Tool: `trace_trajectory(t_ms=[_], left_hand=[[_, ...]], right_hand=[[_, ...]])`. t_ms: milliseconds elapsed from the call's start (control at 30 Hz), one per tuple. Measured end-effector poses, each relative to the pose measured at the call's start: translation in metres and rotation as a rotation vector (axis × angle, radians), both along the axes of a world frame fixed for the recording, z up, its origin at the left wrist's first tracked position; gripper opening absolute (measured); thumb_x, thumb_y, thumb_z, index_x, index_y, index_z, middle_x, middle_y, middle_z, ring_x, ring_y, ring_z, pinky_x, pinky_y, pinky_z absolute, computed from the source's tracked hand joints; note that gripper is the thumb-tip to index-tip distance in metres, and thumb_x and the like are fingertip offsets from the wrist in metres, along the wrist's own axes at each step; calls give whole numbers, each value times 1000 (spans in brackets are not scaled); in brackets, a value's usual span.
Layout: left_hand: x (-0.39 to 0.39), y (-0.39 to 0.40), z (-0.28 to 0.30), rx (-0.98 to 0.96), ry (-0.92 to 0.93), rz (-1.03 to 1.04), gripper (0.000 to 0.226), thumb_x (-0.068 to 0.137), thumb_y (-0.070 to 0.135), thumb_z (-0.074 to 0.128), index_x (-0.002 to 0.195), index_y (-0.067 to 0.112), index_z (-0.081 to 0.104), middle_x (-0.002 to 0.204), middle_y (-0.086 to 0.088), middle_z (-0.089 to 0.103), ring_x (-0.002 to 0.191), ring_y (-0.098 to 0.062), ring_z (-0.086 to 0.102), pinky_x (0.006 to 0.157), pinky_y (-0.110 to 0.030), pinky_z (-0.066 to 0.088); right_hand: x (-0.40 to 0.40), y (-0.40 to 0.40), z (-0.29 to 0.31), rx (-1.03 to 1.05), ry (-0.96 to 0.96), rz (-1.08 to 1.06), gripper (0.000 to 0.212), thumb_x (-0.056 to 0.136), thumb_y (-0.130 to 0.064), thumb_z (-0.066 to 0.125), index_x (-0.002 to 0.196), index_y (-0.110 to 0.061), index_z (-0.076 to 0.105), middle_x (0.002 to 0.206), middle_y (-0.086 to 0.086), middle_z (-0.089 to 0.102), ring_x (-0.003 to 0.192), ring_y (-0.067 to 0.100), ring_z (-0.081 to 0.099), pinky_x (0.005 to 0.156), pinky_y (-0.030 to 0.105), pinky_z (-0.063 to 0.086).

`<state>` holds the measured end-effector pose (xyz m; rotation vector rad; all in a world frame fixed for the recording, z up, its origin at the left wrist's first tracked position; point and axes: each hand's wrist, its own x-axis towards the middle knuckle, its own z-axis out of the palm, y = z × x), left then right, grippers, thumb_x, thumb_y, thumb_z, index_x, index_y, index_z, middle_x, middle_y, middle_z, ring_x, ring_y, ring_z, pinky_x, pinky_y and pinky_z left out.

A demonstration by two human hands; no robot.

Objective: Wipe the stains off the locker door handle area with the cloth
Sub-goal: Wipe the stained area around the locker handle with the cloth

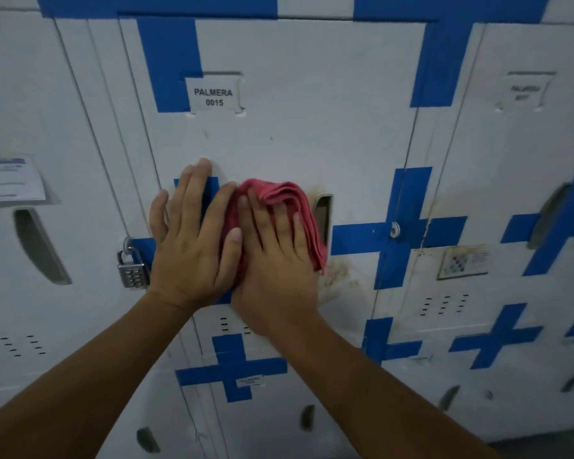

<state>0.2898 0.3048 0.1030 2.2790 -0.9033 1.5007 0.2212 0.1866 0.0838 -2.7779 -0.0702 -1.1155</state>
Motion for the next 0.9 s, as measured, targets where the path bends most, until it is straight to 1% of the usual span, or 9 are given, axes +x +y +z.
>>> trace_trajectory(t_ms=[100, 233, 367, 500, 567, 667, 767, 800, 900], left_hand=[[-1, -10, 8, -3, -51, -14, 58, 101, 40, 27, 145, 7, 46, 161, -22, 24, 151, -34, 21, 119, -54, 12], [-4, -28, 35, -38, -110, -48, 60, 103, 41, 23, 149, 8, 43, 162, -24, 19, 153, -34, 16, 120, -53, 11], [-6, -36, 59, -176, -101, -91, 58, 103, 40, 24, 150, 10, 41, 163, -24, 17, 153, -33, 13, 121, -55, 11], [-4, -34, 62, -194, -70, -76, 58, 102, 40, 24, 150, 11, 39, 164, -23, 14, 154, -30, 11, 121, -53, 10], [-2, -34, 61, -188, -51, -62, 58, 102, 39, 26, 151, 11, 39, 164, -22, 13, 154, -30, 11, 120, -55, 12], [-6, -39, 53, -125, -15, -39, 57, 100, 37, 29, 150, 11, 38, 165, -20, 12, 154, -30, 9, 120, -54, 12], [-12, -41, 43, -59, 25, -29, 59, 99, 36, 29, 154, 13, 32, 166, -17, 8, 155, -28, 4, 121, -51, 9], [-13, -40, 41, -48, 40, -25, 61, 100, 36, 28, 156, 14, 28, 167, -16, 5, 155, -27, 2, 122, -51, 7], [-13, -33, 40, -7, 65, 8, 61, 102, 35, 22, 160, 17, 15, 167, -13, -3, 155, -24, -5, 124, -48, -1]], right_hand=[[-2, 8, -24, 155, 37, -53, 86, 88, -42, 38, 155, -16, -9, 164, 3, -3, 150, 25, -7, 121, 46, -4], [-4, 0, -46, 180, -1, -108, 87, 85, -36, 50, 156, -14, 4, 160, 6, 24, 147, 27, 21, 120, 47, 4], [-1, -7, 11, 193, -101, -128, 86, 86, -37, 37, 154, -14, -11, 164, 4, -4, 150, 23, -5, 119, 48, -10], [-1, -7, 37, 265, -126, -164, 83, 86, -35, 30, 154, -11, -13, 163, 5, -15, 149, 22, -15, 119, 49, -8], [-3, 0, 14, 244, -88, -179, 85, 86, -34, 37, 155, -9, -7, 163, 8, -8, 150, 25, -9, 120, 51, -4], [-5, 8, -29, 214, 9, -196, 96, 81, -39, 61, 156, -10, 8, 160, 10, 20, 147, 29, 20, 120, 52, 6], [-6, 0, -37, 162, 22, -198, 92, 81, -43, 57, 155, -11, 13, 155, 10, 34, 142, 29, 33, 116, 55, 10], [-8, -4, -27, 142, 1, -176, 87, 84, -44, 50, 155, -12, 10, 157, 10, 30, 145, 29, 28, 116, 56, 7], [-8, -27, 19, 69, -71, -149, 84, 92, -43, 36, 154, -17, -14, 163, 5, -11, 149, 26, -11, 117, 56, -6]])
